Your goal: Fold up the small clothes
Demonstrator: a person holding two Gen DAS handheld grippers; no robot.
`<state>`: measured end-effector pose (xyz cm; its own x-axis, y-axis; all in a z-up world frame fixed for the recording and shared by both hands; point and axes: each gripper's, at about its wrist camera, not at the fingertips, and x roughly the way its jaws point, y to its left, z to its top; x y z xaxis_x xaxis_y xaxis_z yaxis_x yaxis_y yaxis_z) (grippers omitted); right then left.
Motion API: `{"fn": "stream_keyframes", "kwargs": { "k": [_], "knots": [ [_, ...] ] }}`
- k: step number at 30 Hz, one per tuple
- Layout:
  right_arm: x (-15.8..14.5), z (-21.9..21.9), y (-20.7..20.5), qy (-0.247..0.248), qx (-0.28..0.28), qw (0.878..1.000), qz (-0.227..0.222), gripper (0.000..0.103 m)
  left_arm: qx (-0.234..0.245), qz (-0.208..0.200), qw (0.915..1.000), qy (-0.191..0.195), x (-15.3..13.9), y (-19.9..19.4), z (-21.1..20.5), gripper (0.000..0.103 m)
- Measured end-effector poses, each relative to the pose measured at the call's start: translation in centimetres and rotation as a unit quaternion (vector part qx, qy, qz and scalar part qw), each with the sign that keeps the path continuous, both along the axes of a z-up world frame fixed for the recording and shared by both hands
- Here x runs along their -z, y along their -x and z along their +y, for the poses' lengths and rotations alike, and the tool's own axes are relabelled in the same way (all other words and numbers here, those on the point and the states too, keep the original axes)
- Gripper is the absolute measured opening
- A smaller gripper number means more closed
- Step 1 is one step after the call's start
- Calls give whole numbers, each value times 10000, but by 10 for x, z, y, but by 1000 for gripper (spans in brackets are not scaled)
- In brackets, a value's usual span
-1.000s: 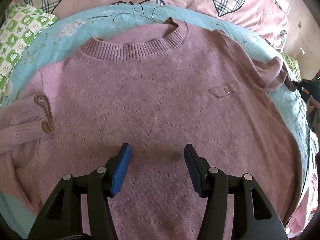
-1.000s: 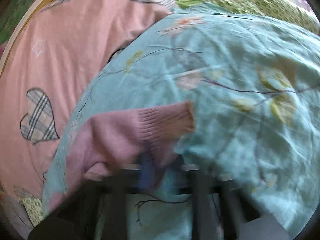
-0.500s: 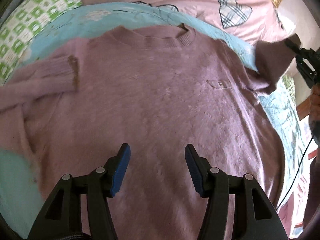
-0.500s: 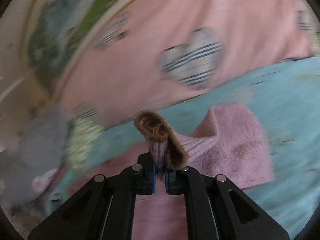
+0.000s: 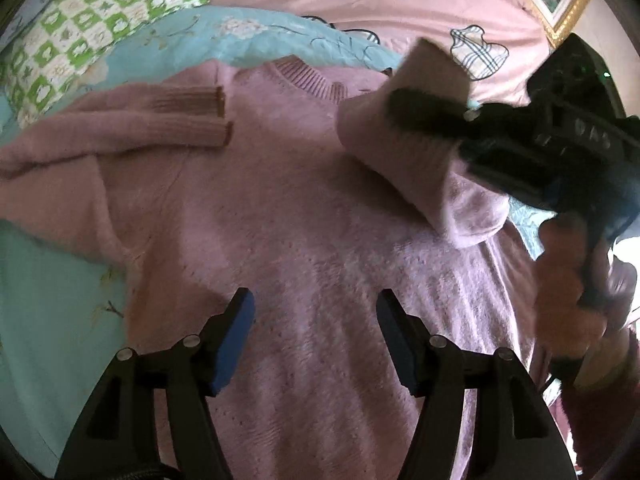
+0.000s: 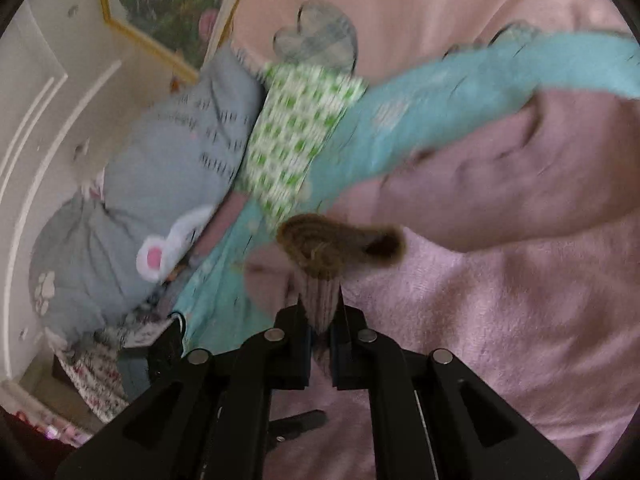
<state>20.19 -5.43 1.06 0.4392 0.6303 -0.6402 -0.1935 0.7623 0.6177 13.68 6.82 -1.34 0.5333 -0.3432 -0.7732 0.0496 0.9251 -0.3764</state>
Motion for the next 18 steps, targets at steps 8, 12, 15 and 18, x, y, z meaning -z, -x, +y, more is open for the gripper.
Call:
{"fn": "stream_keyframes", "kwargs": {
  "k": [8, 12, 15, 18],
  "knots": [
    [46, 6, -7, -77, 53, 9966, 813, 40, -70, 224, 9987, 445, 15, -15, 15, 76],
    [33, -18, 4, -283, 232, 9973, 643, 51, -89, 275, 9989, 370, 17, -37, 13, 79],
    [19, -35, 11, -232, 451, 9977, 444, 51, -177, 319, 9989, 302, 21, -58, 10, 80],
    [6, -64, 23, -84, 811, 9963, 260, 51, -286, 317, 9985, 329, 24, -74, 11, 80]
  ]
}}
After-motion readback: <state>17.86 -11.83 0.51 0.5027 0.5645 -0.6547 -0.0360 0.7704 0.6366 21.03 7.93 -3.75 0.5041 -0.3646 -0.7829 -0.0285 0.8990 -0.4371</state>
